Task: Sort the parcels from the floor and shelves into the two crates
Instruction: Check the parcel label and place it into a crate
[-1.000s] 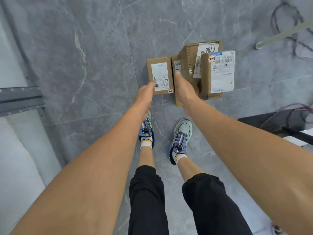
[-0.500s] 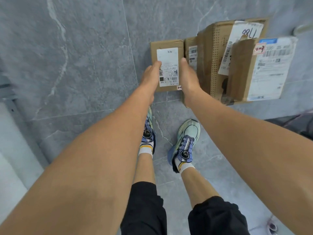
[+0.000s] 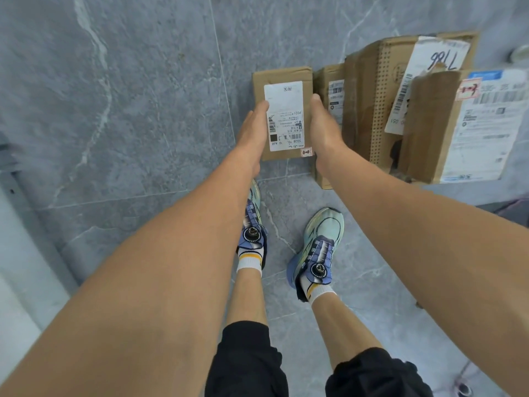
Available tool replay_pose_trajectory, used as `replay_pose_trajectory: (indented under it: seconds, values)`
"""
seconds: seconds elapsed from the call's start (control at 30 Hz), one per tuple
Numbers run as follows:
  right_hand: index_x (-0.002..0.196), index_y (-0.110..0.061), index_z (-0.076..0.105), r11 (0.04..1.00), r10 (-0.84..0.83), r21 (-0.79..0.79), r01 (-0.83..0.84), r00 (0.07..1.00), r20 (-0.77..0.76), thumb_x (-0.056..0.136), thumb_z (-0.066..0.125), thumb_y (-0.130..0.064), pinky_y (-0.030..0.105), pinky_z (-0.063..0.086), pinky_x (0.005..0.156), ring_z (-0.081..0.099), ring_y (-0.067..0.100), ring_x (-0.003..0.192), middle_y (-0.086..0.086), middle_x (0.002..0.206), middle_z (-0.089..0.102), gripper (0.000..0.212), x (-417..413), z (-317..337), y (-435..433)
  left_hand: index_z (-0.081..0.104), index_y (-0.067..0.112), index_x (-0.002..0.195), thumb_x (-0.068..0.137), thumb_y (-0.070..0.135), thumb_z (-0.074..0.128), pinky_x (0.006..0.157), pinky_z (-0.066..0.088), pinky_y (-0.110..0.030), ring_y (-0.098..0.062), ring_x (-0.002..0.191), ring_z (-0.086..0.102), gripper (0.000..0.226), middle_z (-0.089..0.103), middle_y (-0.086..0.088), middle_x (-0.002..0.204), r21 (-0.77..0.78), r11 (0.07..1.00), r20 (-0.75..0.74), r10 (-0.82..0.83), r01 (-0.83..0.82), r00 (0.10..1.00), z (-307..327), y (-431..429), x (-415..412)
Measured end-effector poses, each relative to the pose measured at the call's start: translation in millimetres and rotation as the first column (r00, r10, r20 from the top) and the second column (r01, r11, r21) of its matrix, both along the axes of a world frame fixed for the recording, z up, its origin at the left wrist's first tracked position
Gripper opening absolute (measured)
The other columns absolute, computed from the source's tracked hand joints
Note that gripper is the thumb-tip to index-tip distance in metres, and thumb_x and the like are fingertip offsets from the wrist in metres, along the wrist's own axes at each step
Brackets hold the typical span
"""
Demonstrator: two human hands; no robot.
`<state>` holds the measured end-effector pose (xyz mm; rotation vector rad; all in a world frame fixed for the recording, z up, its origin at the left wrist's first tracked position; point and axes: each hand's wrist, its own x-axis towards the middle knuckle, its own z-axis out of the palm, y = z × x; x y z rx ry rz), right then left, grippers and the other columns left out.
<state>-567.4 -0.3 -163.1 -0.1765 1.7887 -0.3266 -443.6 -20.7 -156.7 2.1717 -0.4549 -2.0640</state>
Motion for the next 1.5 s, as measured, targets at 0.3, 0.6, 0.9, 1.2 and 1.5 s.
replay_pose_trajectory:
  seconds: [0.3, 0.6, 0.9, 1.2, 1.5]
  values:
    - [0.147, -0.024, 0.059, 0.998, -0.068, -0.01, 0.069, 0.995, 0.067, 0.107, 0.03, -0.066, 0.041, 0.05, 0.106, 0.066, 0.016, 0.118, -0.004, 0.126, 0.073, 0.064, 10.7, 22.5, -8.5, 0.063, 0.031, 0.135, 0.106, 0.06, 0.027, 0.073, 0.048, -0.025, -0.002, 0.094, 0.069, 0.055, 0.074, 0.012, 0.109, -0.091, 0.99, -0.059, 0.106, -0.112, 0.993, 18.6, -0.3, 17.5]
    - [0.105, -0.036, 0.068, 0.977, 0.08, -0.207, -0.056, 0.991, 0.11, 0.111, 0.023, -0.059, 0.031, 0.038, 0.096, 0.061, -0.004, 0.09, -0.019, 0.094, 0.069, 0.051, 32.4, 195.2, -77.6, 0.062, 0.03, 0.134, 0.107, 0.057, 0.027, 0.069, 0.05, -0.013, 0.011, 0.088, 0.069, 0.052, 0.072, 0.019, 0.11, -0.312, 0.917, -0.109, 0.226, -0.249, 0.968, 185.8, -44.9, 50.6]
    - [0.096, -0.032, 0.069, 0.825, 0.237, -0.543, -0.158, 0.968, 0.078, 0.113, 0.025, -0.052, 0.028, 0.043, 0.09, 0.064, -0.02, 0.075, -0.034, 0.077, 0.072, 0.051, 49.4, 441.6, -140.4, 0.068, 0.038, 0.123, 0.106, 0.06, 0.026, 0.097, 0.046, -0.03, -0.002, 0.116, 0.065, 0.05, 0.073, 0.018, 0.12, -0.595, 0.739, -0.174, 0.266, -0.316, 0.948, 432.6, -87.0, 80.1]
    - [0.108, -0.04, 0.072, 0.56, 0.45, -0.789, -0.253, 0.892, 0.034, 0.111, 0.024, -0.059, 0.038, 0.041, 0.106, 0.065, -0.005, 0.101, -0.027, 0.099, 0.075, 0.052, 84.9, 671.5, -139.6, 0.067, 0.041, 0.123, 0.108, 0.055, 0.026, 0.105, 0.046, -0.036, -0.004, 0.118, 0.064, 0.046, 0.072, 0.018, 0.123, -0.807, 0.461, -0.209, 0.361, -0.369, 0.909, 672.8, -56.9, 106.2]
    - [0.094, -0.04, 0.072, 0.328, 0.608, -0.921, -0.209, 0.793, 0.036, 0.113, 0.029, -0.051, 0.028, 0.041, 0.094, 0.068, -0.016, 0.083, -0.032, 0.086, 0.075, 0.048, 142.0, 851.8, -90.3, 0.058, 0.046, 0.136, 0.105, 0.062, 0.023, 0.115, 0.038, -0.043, 0.002, 0.12, 0.06, 0.049, 0.067, 0.025, 0.127, -0.936, 0.222, -0.152, 0.447, -0.274, 0.882, 858.2, 25.0, 152.3]
